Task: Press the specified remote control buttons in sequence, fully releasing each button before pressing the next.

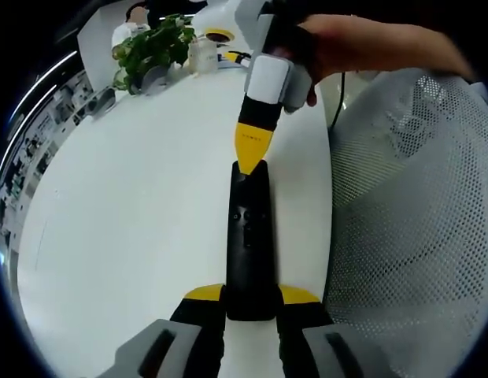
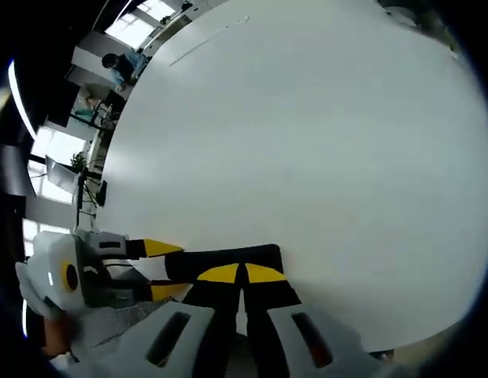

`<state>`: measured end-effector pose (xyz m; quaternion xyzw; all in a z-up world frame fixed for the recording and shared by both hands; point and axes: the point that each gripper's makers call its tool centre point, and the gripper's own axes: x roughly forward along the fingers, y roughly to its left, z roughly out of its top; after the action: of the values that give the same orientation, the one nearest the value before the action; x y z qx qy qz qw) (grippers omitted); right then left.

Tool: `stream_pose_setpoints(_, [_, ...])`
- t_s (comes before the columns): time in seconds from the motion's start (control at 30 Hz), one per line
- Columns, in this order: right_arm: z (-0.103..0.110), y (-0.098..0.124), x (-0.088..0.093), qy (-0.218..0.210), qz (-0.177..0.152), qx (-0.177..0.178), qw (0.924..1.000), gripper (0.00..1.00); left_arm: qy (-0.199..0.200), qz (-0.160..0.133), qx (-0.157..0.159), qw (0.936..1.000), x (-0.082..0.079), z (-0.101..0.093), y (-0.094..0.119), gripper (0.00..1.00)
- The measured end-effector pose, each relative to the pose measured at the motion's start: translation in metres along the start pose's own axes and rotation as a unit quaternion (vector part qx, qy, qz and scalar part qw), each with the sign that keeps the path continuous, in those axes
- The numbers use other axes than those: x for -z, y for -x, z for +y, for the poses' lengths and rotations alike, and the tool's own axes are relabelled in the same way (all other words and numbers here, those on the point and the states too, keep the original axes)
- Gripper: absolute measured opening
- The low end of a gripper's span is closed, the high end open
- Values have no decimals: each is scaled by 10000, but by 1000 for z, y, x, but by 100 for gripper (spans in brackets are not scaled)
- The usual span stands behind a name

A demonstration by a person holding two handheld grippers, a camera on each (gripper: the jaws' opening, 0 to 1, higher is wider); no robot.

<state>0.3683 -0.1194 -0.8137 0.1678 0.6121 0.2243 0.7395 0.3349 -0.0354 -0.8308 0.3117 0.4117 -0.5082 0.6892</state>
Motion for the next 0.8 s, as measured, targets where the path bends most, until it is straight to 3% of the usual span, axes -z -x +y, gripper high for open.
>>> stream_pose_setpoints(0.17, [5, -4, 4, 6, 87, -137, 9999, 0, -7, 0, 2, 10000, 0, 0, 0, 24])
stream_pose_setpoints(0.4, [1, -9, 9, 103, 219, -34, 9997, 0, 0, -19, 0, 10000, -1, 0, 0, 24])
stream_pose_setpoints(0.8, [1, -8, 8, 158, 9, -19, 9999, 0, 218, -136, -72, 9996, -1, 1, 0, 24])
